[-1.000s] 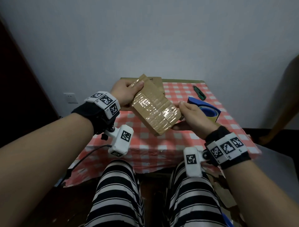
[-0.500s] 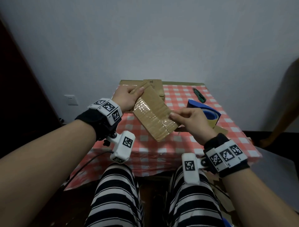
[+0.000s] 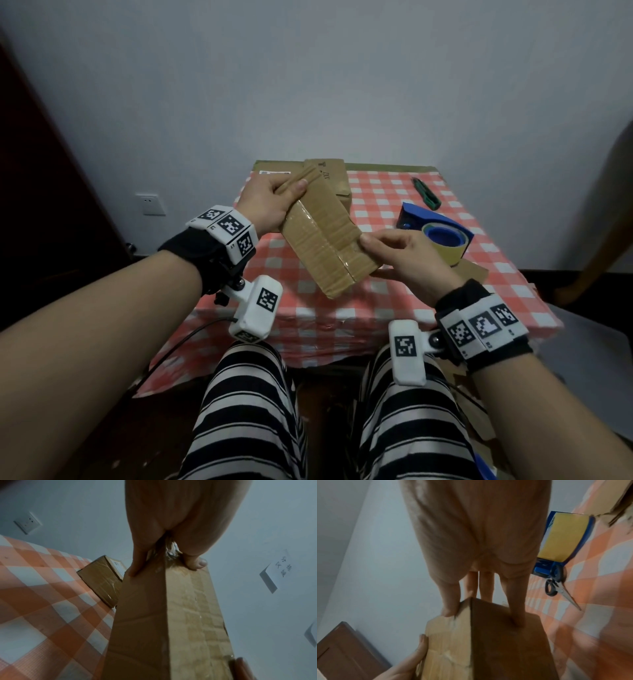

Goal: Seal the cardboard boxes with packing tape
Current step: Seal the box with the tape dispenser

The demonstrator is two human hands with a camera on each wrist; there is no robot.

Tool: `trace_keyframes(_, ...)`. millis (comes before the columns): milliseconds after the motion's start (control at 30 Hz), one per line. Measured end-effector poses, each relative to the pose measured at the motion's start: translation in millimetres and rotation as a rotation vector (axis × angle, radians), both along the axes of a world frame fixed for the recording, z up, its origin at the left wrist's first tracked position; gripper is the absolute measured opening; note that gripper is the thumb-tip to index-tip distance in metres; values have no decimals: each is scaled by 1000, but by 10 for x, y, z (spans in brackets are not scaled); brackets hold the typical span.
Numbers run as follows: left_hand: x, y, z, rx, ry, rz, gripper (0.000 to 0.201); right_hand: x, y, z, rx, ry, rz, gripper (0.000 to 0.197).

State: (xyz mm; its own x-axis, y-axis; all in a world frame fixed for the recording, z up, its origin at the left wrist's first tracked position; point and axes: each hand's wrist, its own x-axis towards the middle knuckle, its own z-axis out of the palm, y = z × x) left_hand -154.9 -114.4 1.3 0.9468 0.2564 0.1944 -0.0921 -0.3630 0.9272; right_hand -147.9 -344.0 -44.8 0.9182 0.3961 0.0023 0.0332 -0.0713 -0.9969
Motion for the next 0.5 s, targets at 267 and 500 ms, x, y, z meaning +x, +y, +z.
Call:
trace_keyframes(267,97,-92,11,89,-8,-13,18,43,-31,-22,8,-18,21,16)
trace_keyframes(500,132,-209,52,194,-37,-45,21,47,-165,-8,-122,31,96,56)
